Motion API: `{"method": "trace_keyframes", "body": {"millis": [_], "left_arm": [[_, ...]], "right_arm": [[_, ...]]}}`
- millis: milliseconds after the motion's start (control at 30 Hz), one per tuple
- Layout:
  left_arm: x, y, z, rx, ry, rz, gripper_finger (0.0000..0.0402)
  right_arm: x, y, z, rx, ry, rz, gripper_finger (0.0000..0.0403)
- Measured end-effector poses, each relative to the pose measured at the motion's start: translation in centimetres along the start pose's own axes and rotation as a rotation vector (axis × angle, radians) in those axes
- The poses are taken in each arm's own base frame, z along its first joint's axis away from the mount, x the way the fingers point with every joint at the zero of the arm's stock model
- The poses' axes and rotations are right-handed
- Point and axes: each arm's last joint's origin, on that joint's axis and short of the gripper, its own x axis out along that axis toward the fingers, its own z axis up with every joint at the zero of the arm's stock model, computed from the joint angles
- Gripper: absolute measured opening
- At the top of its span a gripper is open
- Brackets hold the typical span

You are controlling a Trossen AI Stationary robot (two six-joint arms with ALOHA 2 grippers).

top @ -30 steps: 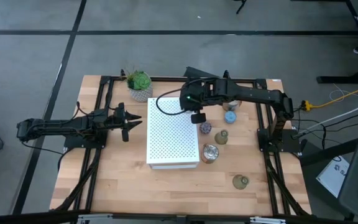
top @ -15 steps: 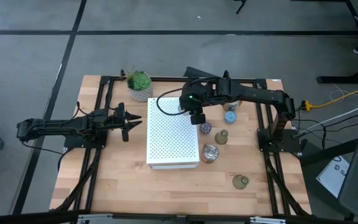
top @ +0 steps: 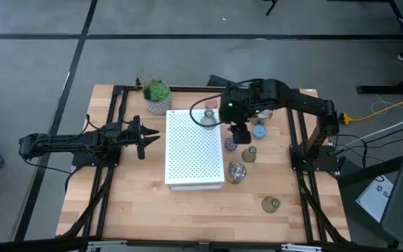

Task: Pick & Place candle stick holders
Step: Align the left green glass candle holder with the other green glass candle holder on the shelf

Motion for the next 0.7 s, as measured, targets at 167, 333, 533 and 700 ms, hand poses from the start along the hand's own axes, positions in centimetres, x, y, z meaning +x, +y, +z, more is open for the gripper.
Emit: {"method": "trace_keyframes", "body": {"millis": [167, 333, 533, 700], "left_arm": [[0.0, 0.0, 0.0, 0.000, -0.001, 0.000, 0.0107], [0.0, 0.0, 0.0, 0.000, 0.001, 0.000, 0.0107], [0.0, 0.0, 0.0, 0.000, 0.001, 0.000, 0.0107], [0.0, 0.0, 0.0, 0.000, 0.003, 0.001, 0.0107]], "right_arm": [[-1.6, 1.2, -2.0, 0.081, 0.036, 0.050, 0.0161], [-2.8, 2.9, -4.0, 0.099, 0.018, 0.065, 0.0144], [-2.3, 4.1, -6.8, 0.100, -0.006, 0.075, 0.0135], [0.1, 5.1, -10.0, 0.156, 0.021, 0.084, 0.0134]]}}
